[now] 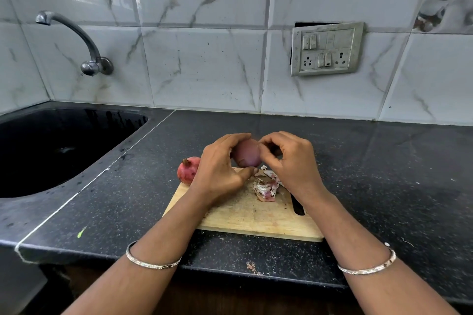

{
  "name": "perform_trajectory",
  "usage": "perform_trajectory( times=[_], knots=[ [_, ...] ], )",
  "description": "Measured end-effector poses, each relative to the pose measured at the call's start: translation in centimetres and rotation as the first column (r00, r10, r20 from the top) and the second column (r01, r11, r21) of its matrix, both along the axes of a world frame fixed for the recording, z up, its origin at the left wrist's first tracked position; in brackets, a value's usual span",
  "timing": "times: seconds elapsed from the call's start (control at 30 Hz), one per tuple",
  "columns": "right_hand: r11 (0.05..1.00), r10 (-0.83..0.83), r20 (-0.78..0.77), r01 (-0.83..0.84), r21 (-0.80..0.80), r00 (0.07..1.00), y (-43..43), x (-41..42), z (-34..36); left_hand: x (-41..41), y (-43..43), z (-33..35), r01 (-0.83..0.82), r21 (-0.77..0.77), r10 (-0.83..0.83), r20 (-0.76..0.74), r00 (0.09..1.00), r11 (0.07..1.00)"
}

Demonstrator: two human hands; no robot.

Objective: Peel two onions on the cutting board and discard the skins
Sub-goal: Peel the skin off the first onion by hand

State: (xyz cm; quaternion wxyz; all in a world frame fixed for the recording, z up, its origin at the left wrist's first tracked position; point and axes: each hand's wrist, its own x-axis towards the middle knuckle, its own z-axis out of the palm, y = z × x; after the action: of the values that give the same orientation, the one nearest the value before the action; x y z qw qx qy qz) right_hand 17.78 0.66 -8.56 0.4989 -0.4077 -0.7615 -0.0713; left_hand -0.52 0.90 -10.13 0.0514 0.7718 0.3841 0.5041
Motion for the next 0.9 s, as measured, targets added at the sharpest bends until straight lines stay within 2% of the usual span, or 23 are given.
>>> perform_trajectory(
  times=[0.27, 0.4, 0.57, 0.9],
  knots=[
    [0.997, -0.073, -0.061, 0.073, 0.007, 0.995, -0.27, -0.26, 0.15, 0.23, 0.09, -0.3, 0.034, -0.028, -0.033, 0.04, 0.999, 0.999],
    [0.995, -0.082, -0.152, 0.073, -0.062, 0.985, -0.1, -0.07, 0.14, 0.12, 0.21, -0.22, 0.022, -0.037, -0.018, 0.087, 0.996, 0.999],
    [0.987, -0.091, -0.253, 0.053, -0.153, 0.963, -0.32, -0.05, 0.31, 0.17, 0.25, -0.15, 0.026, -0.008, -0.026, 0.051, 0.998, 1.0],
    [0.983, 0.022, -0.258, -0.068, -0.169, 0.966, -1.0, -0.5, 0.83, 0.03, 0.07, 0.07, 0.013, 0.03, -0.013, 0.002, 1.0, 0.999]
  ],
)
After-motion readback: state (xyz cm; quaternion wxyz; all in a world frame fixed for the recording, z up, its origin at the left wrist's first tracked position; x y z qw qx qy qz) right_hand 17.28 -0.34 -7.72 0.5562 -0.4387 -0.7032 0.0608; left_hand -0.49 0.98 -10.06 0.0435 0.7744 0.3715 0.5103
